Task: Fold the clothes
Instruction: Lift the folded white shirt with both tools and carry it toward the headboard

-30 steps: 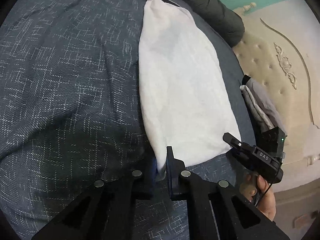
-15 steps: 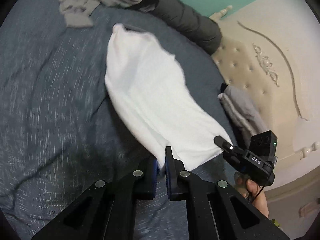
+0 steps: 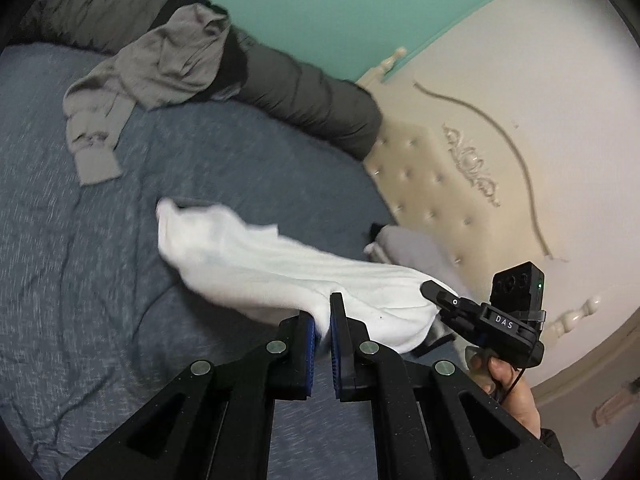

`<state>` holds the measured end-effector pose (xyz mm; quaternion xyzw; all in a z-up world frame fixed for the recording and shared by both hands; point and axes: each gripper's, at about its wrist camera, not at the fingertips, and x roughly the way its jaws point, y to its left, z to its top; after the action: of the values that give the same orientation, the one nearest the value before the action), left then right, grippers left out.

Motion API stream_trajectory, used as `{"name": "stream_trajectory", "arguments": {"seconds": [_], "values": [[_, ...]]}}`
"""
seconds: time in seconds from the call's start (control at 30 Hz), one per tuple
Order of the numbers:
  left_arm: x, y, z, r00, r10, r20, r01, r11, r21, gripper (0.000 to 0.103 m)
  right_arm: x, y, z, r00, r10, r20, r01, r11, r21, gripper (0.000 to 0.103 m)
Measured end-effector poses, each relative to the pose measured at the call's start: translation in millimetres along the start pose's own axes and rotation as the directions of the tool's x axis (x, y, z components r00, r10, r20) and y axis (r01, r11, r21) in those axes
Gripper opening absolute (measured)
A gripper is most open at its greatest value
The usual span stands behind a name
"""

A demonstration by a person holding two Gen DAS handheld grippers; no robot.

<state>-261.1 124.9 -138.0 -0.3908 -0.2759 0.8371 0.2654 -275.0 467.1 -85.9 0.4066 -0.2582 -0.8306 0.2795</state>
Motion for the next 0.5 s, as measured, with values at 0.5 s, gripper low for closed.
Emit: {"name": "stream_trajectory", "arguments": {"seconds": [0.5], "values": [[-27.9, -121.4, 35.7, 0.996, -0.079, 0.037, 0.075, 0.99, 0.12, 0.006, -114.8, 55.0, 60.8, 0.997, -0.017, 0.076, 0.022, 0.997, -0.072, 0.008]]}}
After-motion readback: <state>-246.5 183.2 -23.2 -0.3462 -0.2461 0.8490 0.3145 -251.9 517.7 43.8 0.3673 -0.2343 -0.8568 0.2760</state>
